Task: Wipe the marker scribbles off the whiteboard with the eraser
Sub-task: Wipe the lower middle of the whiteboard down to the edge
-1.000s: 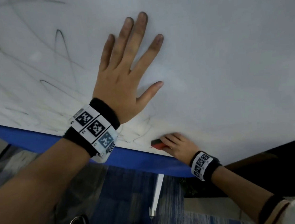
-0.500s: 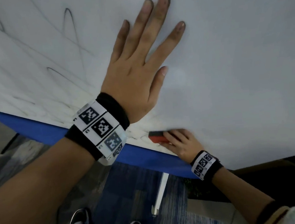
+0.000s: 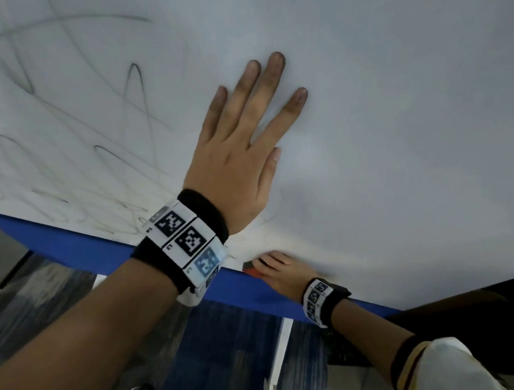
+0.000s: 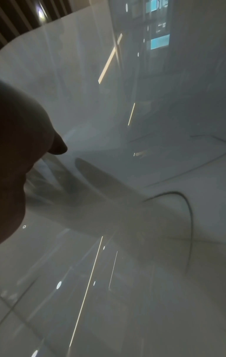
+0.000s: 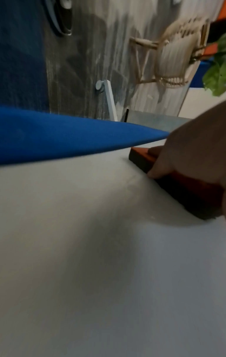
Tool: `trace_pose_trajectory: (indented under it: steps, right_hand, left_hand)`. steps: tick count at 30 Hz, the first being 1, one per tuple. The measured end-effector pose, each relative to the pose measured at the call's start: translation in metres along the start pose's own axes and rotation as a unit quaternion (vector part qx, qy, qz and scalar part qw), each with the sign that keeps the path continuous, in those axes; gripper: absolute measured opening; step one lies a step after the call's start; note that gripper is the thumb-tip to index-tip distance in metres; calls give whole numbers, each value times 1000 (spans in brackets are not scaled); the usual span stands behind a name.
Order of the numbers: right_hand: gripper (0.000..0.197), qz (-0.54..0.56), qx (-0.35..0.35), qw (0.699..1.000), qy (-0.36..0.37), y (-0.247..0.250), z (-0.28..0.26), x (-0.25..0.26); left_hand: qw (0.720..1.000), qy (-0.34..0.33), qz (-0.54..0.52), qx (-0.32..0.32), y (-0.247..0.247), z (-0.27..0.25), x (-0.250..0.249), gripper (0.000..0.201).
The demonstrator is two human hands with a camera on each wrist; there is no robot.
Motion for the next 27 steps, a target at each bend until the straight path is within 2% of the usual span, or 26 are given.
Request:
trace_pose_trajectory:
  steps: [2,4,7,9,11,12,13,14,16,17,19,20,22,23,25,27]
  right_hand:
    - [32,-21,-25,999,0,23,-4,-24]
    - [28,-21,-109,992,-59,71,4,-66]
    - [27,-76,-279,935,-203,158,14,-129]
    - [31,-119,-327,893,-286,188,14,-149]
    - [34,-108,-354,865,-340,184,19,-141]
    - [35,-95,-352,865,-344,170,20,-129]
    - [36,-88,-332,880,-326,148,23,-110]
    - [35,-79,-291,909,-287,121,24,-88]
    - [29,-52,-168,971,-159,64,22,-42]
    - [29,-46,-97,989,-101,41,19,-23]
    - [37,-46,14,998,-33,11,15,2]
    - [38,-41,39,998,-27,8,18,9]
    - [23,-47,38,998,-30,17,33,9]
    - [22,-38,8,998,-41,26,41,4]
    - [38,-20,-84,992,-90,58,58,-18]
    - [37,-26,-189,971,-142,111,74,-61]
  left_hand:
    - [1000,-4,-7,18,5,0,1,64]
    - [999,-1,-23,31,10,0,1,63]
    - [996,4,-65,54,19,2,-3,68]
    - [991,11,-110,71,30,4,-1,73]
    - [988,10,-131,83,44,4,5,81]
    - [989,4,-121,87,50,5,7,86]
    - [991,-2,-98,90,56,4,11,91]
    - [993,-6,-76,93,60,2,16,95]
    - [993,1,-56,101,66,-2,25,100]
    - [993,7,-56,104,68,-5,29,102]
    - [991,16,-59,116,70,-8,30,104]
    - [990,20,-62,122,70,-8,28,105]
    - [989,29,-70,125,70,-5,25,104]
    - [989,34,-76,125,70,-5,23,104]
    - [987,41,-86,131,70,-5,22,104]
    - [984,52,-104,137,74,-7,26,104]
Point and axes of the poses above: each hand's wrist, its own z-axis towards the middle knuckle, its own y-axis out of the back of the hand, x = y × z, the point moved 1 cm from there along z, towards the middle knuckle, and after that the axes turned 9 degrees about -z, right-handed, at the moved point
